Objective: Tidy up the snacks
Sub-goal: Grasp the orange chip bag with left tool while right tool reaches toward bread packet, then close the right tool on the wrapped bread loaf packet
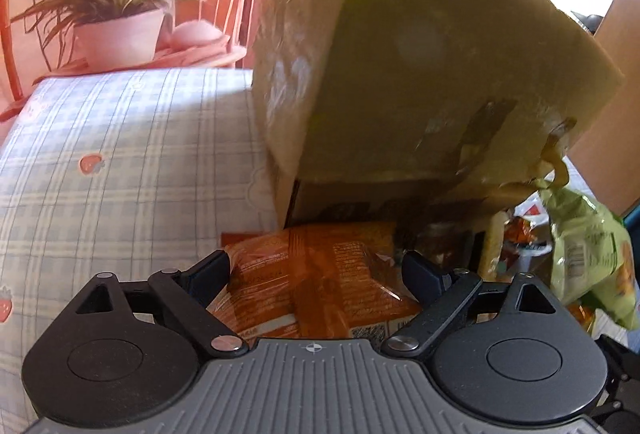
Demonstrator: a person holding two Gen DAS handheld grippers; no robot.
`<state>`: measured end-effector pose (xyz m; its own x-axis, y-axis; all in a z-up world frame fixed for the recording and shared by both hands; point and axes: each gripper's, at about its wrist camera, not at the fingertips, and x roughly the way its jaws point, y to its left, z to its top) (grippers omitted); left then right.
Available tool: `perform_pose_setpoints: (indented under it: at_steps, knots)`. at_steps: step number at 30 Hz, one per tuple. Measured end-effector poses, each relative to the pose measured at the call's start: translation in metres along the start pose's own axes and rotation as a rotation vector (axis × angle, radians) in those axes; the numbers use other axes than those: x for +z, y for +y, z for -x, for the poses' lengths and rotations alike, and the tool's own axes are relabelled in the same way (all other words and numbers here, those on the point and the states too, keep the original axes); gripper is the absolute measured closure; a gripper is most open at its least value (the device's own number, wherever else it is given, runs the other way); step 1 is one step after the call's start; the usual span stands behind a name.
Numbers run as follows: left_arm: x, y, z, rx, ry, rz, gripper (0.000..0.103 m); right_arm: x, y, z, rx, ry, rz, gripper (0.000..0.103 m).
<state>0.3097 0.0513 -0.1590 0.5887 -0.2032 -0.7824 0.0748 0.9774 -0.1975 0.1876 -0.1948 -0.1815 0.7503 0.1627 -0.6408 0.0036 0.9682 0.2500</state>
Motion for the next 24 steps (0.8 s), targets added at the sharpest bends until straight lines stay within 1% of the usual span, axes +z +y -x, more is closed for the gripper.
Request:
perform_pose_setpoints:
  at_steps: [3, 7, 10, 12, 14, 16, 19, 22, 24]
  knots:
    - [-0.006, 0.011, -0.001, -0.022, 0.010, 0.012, 0.008, -0.001, 0.002, 0.001, 0.011, 0.006, 0.007, 0.012]
    - [-0.013, 0.015, -0.001, -0.045, 0.010, 0.004, 0.008, -0.003, 0.005, 0.003, 0.025, 0.021, 0.018, 0.012]
    - [-0.018, 0.013, 0.002, -0.052, -0.011, -0.041, 0.012, -0.003, 0.008, 0.004, 0.036, 0.034, 0.035, 0.012]
    - [-0.022, 0.008, 0.004, -0.052, -0.025, -0.084, 0.014, -0.001, 0.007, 0.005, 0.042, 0.027, 0.058, 0.012]
    - [-0.025, 0.005, 0.007, -0.058, -0.032, -0.116, 0.018, 0.003, 0.006, 0.005, 0.020, 0.020, 0.088, 0.012]
    - [-0.026, 0.004, 0.010, -0.065, -0.037, -0.133, 0.018, 0.009, 0.003, 0.003, 0.005, 0.014, 0.114, 0.010]
    - [-0.028, 0.007, 0.012, -0.072, -0.042, -0.137, 0.020, 0.014, 0.002, -0.003, 0.000, 0.020, 0.165, 0.007]
    - [-0.030, 0.007, 0.016, -0.076, -0.041, -0.142, 0.020, 0.017, 0.007, -0.012, -0.025, 0.038, 0.260, 0.005]
    - [-0.032, 0.007, 0.017, -0.073, -0.045, -0.148, 0.021, 0.018, 0.008, -0.015, -0.030, 0.046, 0.292, 0.005]
